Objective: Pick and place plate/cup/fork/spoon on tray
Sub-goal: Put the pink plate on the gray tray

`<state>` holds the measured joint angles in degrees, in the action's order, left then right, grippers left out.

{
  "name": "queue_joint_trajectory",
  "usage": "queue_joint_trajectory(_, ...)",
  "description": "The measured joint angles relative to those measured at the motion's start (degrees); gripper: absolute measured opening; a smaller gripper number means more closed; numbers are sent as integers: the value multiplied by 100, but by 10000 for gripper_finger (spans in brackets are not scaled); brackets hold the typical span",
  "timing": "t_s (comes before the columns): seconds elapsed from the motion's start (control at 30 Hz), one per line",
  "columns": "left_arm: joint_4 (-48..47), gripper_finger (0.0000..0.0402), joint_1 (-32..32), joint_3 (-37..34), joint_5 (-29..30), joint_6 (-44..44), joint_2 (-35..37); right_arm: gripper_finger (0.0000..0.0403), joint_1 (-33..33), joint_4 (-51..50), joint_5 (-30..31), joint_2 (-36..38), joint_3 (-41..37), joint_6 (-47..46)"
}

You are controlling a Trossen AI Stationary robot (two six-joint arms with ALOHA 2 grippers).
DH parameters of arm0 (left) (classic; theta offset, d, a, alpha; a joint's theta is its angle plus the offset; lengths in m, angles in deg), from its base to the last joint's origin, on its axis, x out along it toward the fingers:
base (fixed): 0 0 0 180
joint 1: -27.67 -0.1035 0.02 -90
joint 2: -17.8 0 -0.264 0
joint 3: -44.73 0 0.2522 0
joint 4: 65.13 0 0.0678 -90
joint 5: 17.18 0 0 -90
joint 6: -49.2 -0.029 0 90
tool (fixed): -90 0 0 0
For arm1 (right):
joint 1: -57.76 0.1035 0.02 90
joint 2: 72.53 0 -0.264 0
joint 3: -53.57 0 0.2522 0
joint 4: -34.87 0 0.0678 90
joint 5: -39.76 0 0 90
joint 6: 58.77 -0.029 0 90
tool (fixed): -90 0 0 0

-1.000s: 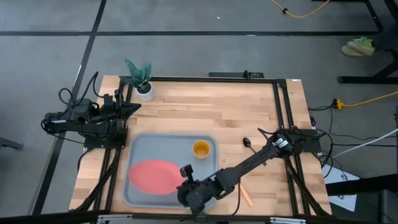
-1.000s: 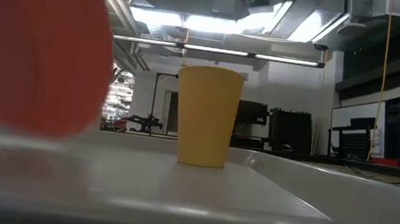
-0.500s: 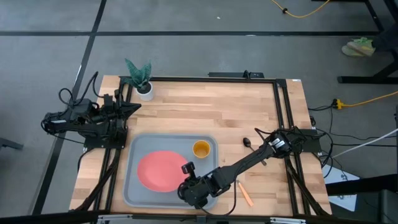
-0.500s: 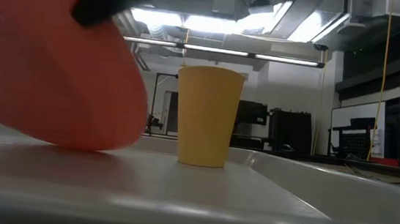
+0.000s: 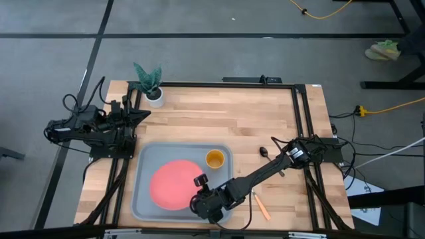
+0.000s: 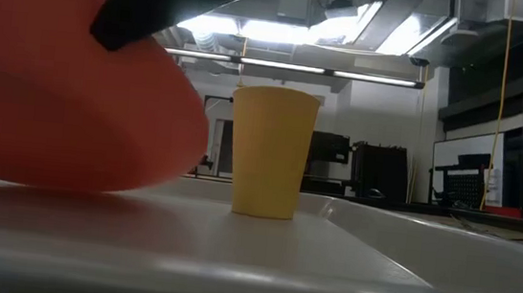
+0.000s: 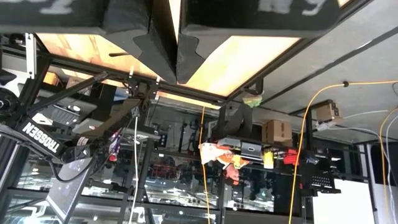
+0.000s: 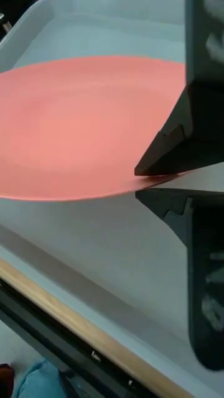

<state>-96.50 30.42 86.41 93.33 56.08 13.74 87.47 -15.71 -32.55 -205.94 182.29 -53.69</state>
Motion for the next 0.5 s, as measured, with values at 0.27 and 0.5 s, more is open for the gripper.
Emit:
queue_joint_trajectory(0.27,2,0,0,0,0,0,-2,48,-9,-255,64,0,-2,-183)
queue_joint_trajectory(0.5,0,0,0,0,0,-2,-2,48,-9,-251,201,0,-2,-157)
